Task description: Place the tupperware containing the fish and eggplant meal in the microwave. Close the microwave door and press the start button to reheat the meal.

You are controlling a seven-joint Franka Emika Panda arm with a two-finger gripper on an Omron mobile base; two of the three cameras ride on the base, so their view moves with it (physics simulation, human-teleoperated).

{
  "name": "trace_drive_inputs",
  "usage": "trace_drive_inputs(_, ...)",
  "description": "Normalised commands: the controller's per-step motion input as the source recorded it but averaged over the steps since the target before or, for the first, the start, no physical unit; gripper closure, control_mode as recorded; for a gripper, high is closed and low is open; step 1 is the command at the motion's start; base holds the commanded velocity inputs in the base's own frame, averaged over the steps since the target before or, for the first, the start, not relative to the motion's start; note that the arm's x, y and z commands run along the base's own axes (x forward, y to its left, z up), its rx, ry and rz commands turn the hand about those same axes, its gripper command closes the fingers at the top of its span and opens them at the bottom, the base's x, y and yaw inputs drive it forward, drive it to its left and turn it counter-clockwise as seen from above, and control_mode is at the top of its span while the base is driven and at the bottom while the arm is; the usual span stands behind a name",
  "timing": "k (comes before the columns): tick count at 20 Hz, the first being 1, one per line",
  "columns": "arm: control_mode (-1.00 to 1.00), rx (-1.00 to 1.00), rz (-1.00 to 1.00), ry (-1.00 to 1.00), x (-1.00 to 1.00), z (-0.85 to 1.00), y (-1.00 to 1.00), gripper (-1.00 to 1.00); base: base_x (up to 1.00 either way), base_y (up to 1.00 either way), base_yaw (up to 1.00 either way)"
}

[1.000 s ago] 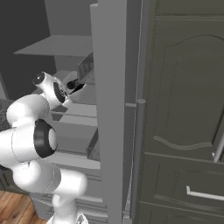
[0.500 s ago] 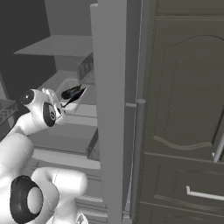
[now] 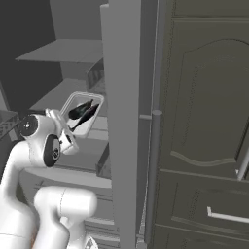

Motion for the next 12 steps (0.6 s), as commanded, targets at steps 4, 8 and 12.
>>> trace_drive_inputs(4, -1.00, 0.00, 0.04, 0.00, -0.72, 0.29, -0.56, 1.00, 0.00, 0.00, 0.00)
trace_drive_inputs(8, -1.00, 0.00, 0.01, 0.03, -0.37, 0.43, -0.24, 1.00, 0.00, 0.00, 0.00)
trace_drive_inputs(12, -1.00, 0.00, 0.00, 0.00, -0.11, 0.10, 0.02, 1.00, 0.00, 0.00, 0.00)
